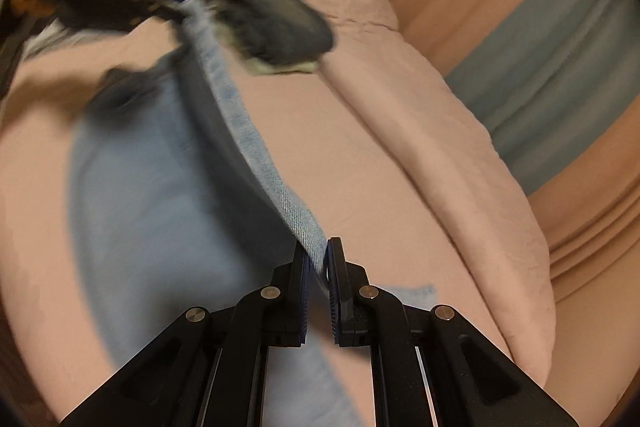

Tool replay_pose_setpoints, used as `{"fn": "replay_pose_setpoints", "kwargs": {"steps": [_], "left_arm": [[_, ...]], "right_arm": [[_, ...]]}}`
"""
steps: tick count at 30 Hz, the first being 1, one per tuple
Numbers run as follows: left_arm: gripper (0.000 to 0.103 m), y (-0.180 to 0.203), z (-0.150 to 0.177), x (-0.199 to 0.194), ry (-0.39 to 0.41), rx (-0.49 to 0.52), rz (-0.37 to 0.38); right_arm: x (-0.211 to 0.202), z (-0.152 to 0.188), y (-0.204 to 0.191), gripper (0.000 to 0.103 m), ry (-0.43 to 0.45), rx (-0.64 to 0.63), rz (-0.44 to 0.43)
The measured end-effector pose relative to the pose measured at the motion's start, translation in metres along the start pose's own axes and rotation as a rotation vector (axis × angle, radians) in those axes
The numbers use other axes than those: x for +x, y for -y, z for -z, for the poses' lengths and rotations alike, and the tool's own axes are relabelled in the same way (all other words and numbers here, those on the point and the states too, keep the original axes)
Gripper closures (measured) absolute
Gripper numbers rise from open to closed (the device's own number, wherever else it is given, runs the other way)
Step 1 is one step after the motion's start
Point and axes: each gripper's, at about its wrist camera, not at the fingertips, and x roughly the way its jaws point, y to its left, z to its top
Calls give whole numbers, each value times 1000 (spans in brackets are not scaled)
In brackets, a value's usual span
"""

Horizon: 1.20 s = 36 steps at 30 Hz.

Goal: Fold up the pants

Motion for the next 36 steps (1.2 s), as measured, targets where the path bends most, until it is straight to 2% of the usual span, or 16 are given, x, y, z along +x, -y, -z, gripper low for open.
{"fn": "replay_pose_setpoints", "kwargs": {"steps": [5,7,8,9,11,13,16,18,20,22,23,24,26,31,34,36], "left_arm": [[85,33,60,21,-126,75,33],[93,41,75,29,-175,72,45],[94,43,80,34,-190,53,49],[94,43,82,35,-191,36,48],[94,38,78,35,-182,-17,46],[92,33,72,30,-162,-58,48],[82,23,73,16,-153,-209,123],[66,12,79,7,-144,-368,183],[49,5,86,-1,-132,-507,229],[40,-2,94,-7,-120,-650,262],[37,-4,97,-7,-124,-734,302],[37,-5,98,-4,-129,-781,337],[38,-3,96,6,-164,-874,380],[39,-7,89,32,-187,-1082,450],[39,-9,80,47,-211,-1144,430],[41,-11,80,53,-228,-1206,425]], "right_arm": [[11,47,-68,94,-52,-114,-82],[23,60,-97,101,-100,-152,-146],[24,63,-109,102,-101,-183,-151],[25,64,-119,102,-90,-227,-110],[25,59,-120,102,-83,-247,-90],[22,50,-105,102,-80,-175,-125],[7,44,-88,101,-34,-104,-103],[4,47,-67,101,-50,26,-162],[4,56,-42,99,-84,246,-252],[11,77,-15,80,-123,535,-369],[15,89,-6,59,-131,652,-415],[20,104,6,49,-137,793,-442],[20,122,11,49,-140,938,-450],[24,134,30,49,-134,1122,-407],[43,129,31,50,-236,1126,-294],[60,130,27,50,-288,1149,-293]]}}
